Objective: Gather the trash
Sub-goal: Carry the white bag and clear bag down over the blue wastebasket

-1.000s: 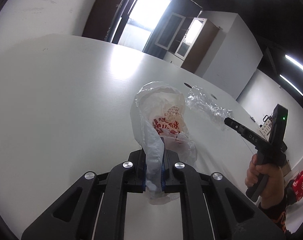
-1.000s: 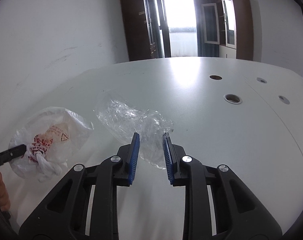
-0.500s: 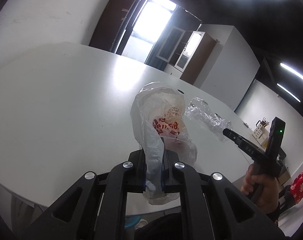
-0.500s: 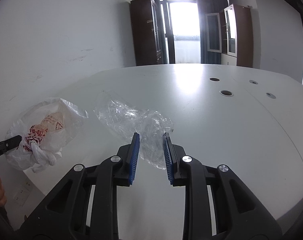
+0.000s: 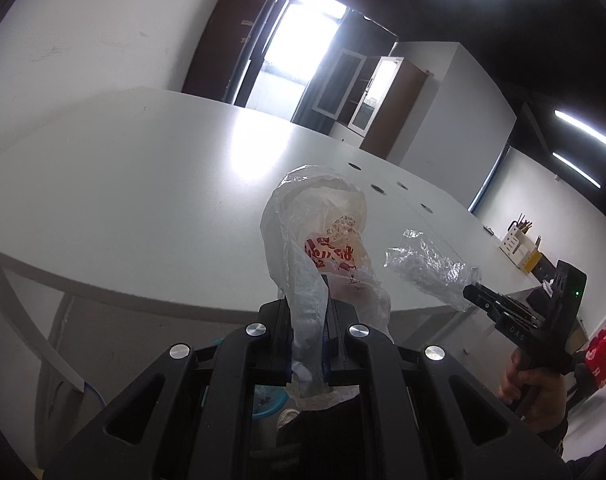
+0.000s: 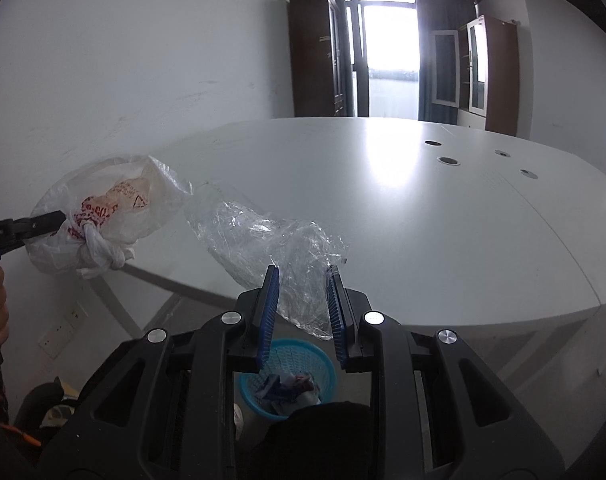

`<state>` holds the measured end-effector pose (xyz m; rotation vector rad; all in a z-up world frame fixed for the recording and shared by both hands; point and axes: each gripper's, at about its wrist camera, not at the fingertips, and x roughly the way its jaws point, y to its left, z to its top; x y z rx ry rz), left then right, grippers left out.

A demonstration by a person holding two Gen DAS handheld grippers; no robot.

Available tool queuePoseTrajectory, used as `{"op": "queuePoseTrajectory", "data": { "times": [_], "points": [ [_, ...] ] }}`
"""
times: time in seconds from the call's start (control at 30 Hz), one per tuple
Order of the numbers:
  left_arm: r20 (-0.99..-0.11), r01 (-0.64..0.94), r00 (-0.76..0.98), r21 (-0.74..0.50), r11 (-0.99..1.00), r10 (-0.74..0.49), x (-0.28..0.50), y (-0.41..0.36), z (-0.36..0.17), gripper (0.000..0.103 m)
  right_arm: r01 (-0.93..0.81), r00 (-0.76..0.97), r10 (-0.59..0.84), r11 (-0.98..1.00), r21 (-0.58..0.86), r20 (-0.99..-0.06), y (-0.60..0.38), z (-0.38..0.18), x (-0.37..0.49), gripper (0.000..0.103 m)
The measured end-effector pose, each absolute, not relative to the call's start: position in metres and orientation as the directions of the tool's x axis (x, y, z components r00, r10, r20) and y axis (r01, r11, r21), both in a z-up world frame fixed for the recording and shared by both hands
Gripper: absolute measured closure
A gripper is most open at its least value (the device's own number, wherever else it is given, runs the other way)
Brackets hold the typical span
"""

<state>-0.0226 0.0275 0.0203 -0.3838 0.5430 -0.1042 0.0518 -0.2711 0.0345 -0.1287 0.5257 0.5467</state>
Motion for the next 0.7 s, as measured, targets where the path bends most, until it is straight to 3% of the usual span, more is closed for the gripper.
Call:
{"op": "queuePoseTrajectory", "data": {
  "times": [0.37,0.7],
  "points": [
    [-0.575,-0.008,0.799,-0.3,0.954,-0.175,-0.077,0.014,-0.007,0.095,-0.618,0.599,0.482,0.786,0.013,-0.639,-0.255,-0.025,-0.001,0.08],
    [-0.715,-0.073,0.671,-0.33,0.941,-0.199,-0.055,0.017,-0.098,0.095,-0.578,0.556,0.367,0.815,-0.03,-0.746,-0.219,-0.096,0.023,0.08]
  ]
}}
